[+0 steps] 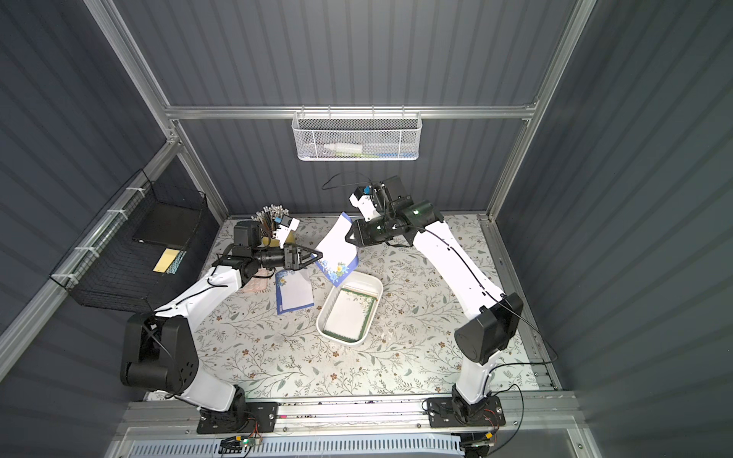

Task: Take out the stationery paper from the storage box
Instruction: Pick up the stationery paper from the storage box.

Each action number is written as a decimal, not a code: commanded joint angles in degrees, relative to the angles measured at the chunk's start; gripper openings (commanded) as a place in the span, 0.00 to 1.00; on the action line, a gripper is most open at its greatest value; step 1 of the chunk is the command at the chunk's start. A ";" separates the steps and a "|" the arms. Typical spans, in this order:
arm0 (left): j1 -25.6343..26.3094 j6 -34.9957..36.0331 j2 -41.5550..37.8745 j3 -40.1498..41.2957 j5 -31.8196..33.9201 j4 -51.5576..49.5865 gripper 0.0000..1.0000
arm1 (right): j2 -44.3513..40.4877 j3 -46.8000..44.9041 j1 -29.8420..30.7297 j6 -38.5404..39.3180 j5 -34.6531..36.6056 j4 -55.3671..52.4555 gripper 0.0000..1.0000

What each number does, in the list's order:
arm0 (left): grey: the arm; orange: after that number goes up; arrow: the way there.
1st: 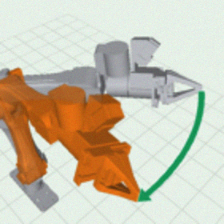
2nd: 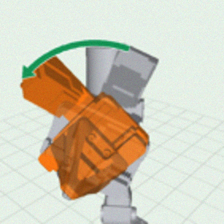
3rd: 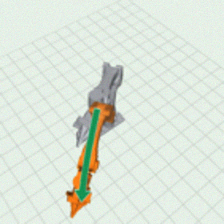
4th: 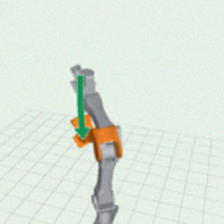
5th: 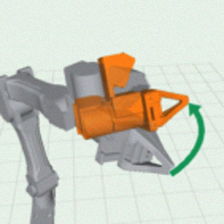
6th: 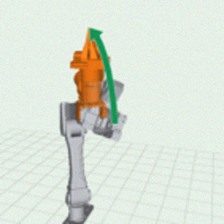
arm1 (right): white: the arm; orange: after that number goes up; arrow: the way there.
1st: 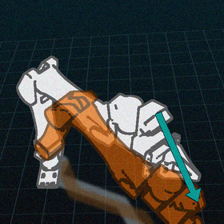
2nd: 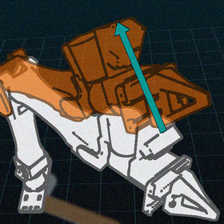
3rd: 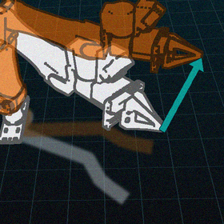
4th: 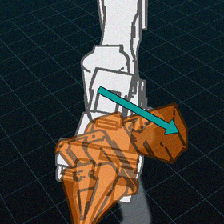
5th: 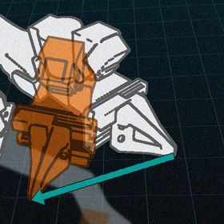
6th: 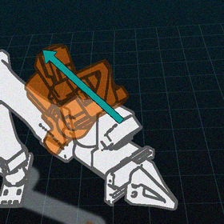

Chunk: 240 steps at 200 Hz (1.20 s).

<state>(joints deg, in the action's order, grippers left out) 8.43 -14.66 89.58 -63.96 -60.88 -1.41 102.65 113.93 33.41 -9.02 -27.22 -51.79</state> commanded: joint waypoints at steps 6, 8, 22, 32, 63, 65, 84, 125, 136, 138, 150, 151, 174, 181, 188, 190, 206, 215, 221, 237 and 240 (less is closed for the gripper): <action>-0.23 -0.41 -0.01 -0.07 -1.98 2.09 0.98 | 0.35 -1.58 -0.07 -0.52 -3.85 1.46 0.30; -0.20 -0.45 0.00 -0.10 -2.03 2.17 0.98 | 0.42 -1.75 -0.02 -0.55 -3.97 1.55 0.30; -0.18 -0.94 -0.19 0.07 -2.40 2.76 0.96 | 0.61 -2.63 -0.08 -0.74 -4.22 2.24 0.30; -0.15 -1.31 -0.35 0.22 -2.97 3.39 0.91 | 0.76 -3.18 -0.01 -0.83 -4.21 2.56 0.30; -0.07 -2.45 -1.57 1.17 -4.36 4.99 0.71 | 1.31 -3.71 -0.06 -0.83 -3.91 3.05 0.30; -0.07 -2.48 -1.64 1.20 -4.38 4.96 0.70 | 1.36 -3.76 0.02 -0.83 -3.79 3.02 0.30; 0.03 -2.22 -2.54 1.53 -4.64 4.51 0.58 | 1.92 -3.81 0.00 -0.74 -3.32 3.09 0.30; 0.01 -1.65 -4.18 2.63 -4.49 3.36 0.26 | 2.94 -3.90 0.00 -0.66 -3.29 3.40 0.30; 0.01 -1.44 -4.72 2.87 -4.55 2.85 0.23 | 3.08 -3.98 -0.07 -0.65 -3.19 3.45 0.30; 0.01 -1.36 -4.76 2.90 -4.52 2.76 0.22 | 3.13 -4.04 -0.02 -0.65 -3.19 3.45 0.30; 0.03 -0.93 -5.31 3.19 -4.37 2.05 0.19 | 3.25 -4.30 0.01 -0.79 -3.01 3.78 0.30; 0.02 -0.87 -5.35 3.17 -4.31 1.99 0.19 | 3.25 -4.36 0.00 -0.81 -3.01 3.79 0.31; 0.01 -0.47 -5.91 3.24 -3.57 0.36 0.12 | 3.43 -5.14 -0.05 -1.04 -2.69 4.20 0.32; 0.08 -0.38 -6.14 3.33 -2.99 -0.32 0.10 | 3.52 -5.27 0.04 -1.10 -2.21 4.26 0.35; 0.09 -0.37 -6.62 3.35 -1.81 -1.13 0.08 | 3.52 -5.34 -0.01 -1.21 -1.73 4.24 0.41; 0.05 -0.37 -6.72 3.33 -1.39 -1.31 0.07 | 3.50 -5.40 -0.01 -1.19 -1.59 4.24 0.44; 0.02 -0.99 -8.28 4.17 0.62 -1.52 0.03 | 3.45 -5.59 -0.01 -1.10 -1.08 4.31 0.53; 0.02 -1.70 -9.42 4.62 2.14 -1.53 0.00 | 3.39 -5.72 -0.01 -1.06 -0.99 4.61 0.54; 0.03 -2.01 -10.02 4.72 3.46 -1.93 0.00 | 3.35 -5.89 -0.04 -1.08 -0.84 4.91 0.55; 0.01 -2.89 -11.45 4.25 8.79 -4.23 0.00 | 3.42 -5.90 -0.05 -1.03 0.04 5.14 0.56; 0.01 -2.84 -11.69 4.03 9.92 -4.86 0.00 | 3.43 -5.83 -0.01 -1.08 0.13 5.16 0.56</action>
<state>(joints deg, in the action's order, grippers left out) 8.45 -16.60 81.67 -59.64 -58.57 -2.50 104.84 108.66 33.41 -10.31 -28.49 -47.51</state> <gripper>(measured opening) 0.044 0.556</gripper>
